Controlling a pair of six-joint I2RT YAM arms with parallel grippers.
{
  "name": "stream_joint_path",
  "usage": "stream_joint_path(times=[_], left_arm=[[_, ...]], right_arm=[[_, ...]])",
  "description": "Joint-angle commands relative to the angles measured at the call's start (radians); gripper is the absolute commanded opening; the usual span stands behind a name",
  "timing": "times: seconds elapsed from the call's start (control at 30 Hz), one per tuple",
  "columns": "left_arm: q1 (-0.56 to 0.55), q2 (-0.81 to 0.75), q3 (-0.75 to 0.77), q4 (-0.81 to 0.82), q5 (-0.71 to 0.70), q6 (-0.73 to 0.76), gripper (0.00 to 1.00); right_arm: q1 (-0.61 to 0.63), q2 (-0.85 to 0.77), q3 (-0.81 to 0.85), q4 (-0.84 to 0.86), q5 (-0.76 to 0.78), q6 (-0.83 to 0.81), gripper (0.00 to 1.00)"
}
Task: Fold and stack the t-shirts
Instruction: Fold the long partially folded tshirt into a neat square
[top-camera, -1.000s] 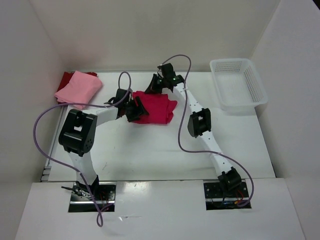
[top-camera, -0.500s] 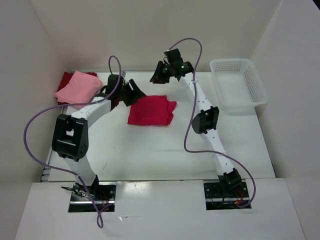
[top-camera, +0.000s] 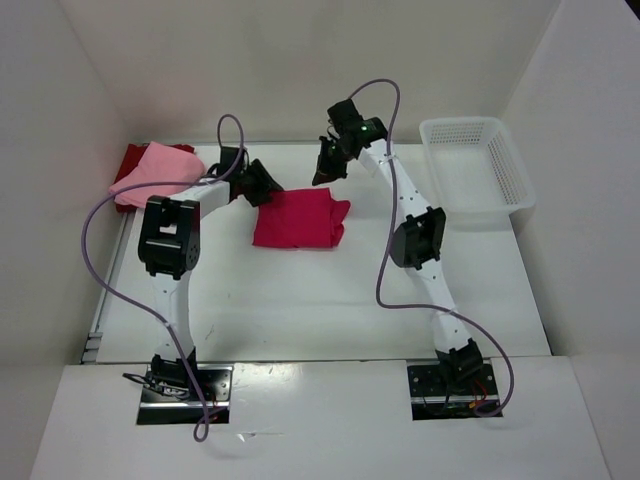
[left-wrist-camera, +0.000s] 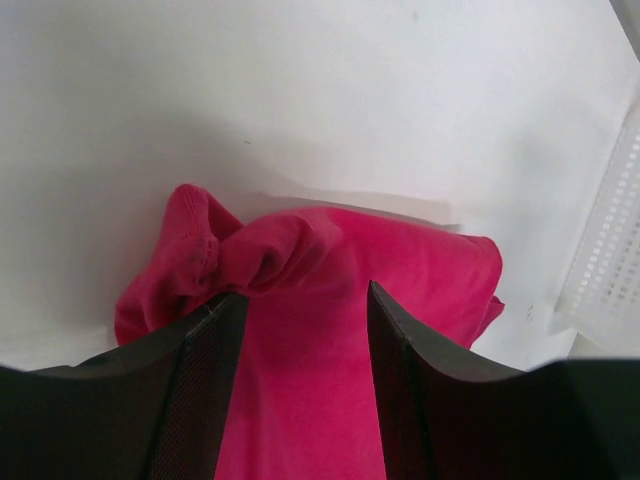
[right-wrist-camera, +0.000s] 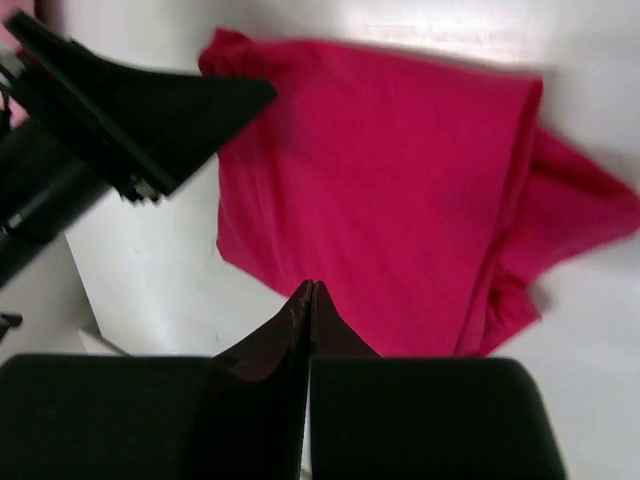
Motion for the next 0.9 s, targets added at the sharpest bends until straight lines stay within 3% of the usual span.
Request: stream_joint_path(times=[0.0, 0.17, 0.2, 0.23, 0.27, 0.3, 0.33, 0.47, 0.57, 0.63, 0.73, 0.87], left_arm=[[0.042, 0.000, 0.017, 0.048, -0.030, -0.008, 0.59], [0.105, -0.030, -0.023, 0.075, -0.013, -0.045, 0.64], [0.105, -0.058, -0.049, 0.107, 0.022, -0.066, 0.68], [0.116, -0.078, -0.067, 0.120, 0.034, -0.066, 0.70], [0.125, -0.104, -0.090, 0.153, 0.043, -0.080, 0.72], [0.125, -0.133, -0.118, 0.163, 0.044, -0.080, 0.74], [0.125, -0.194, -0.176, 0.164, 0.030, -0.080, 0.74], [0.134, -0.325, -0.297, 0.174, 0.004, -0.032, 0.77], [0.134, -0.409, -0.365, 0.162, -0.054, -0.006, 0.78], [0.134, -0.461, -0.440, 0.162, -0.088, -0.006, 0.78], [0.134, -0.474, -0.489, 0.151, -0.102, 0.012, 0.78], [0.134, -0.411, -0.478, 0.085, -0.066, 0.072, 0.82]], right_arm=[[0.001, -0.232, -0.079, -0.030, -0.034, -0.028, 0.00], [0.039, -0.431, -0.411, 0.092, -0.034, -0.037, 0.00], [0.051, -0.526, -0.610, 0.152, -0.049, -0.028, 0.00], [0.052, -0.583, -0.735, 0.235, -0.071, -0.009, 0.00], [0.041, -0.638, -0.866, 0.459, -0.110, 0.053, 0.02], [0.032, -0.680, -1.085, 0.574, -0.159, 0.086, 0.04], [0.032, -0.700, -1.145, 0.657, -0.225, 0.106, 0.04], [0.033, -0.513, -1.084, 0.642, -0.267, 0.048, 0.01], [0.033, -0.447, -1.054, 0.730, -0.276, 0.064, 0.01], [0.033, -0.387, -0.953, 0.718, -0.276, 0.074, 0.01], [0.033, -0.249, -0.805, 0.675, -0.243, 0.074, 0.00], [0.013, -0.157, -0.771, 0.665, -0.233, 0.112, 0.00]])
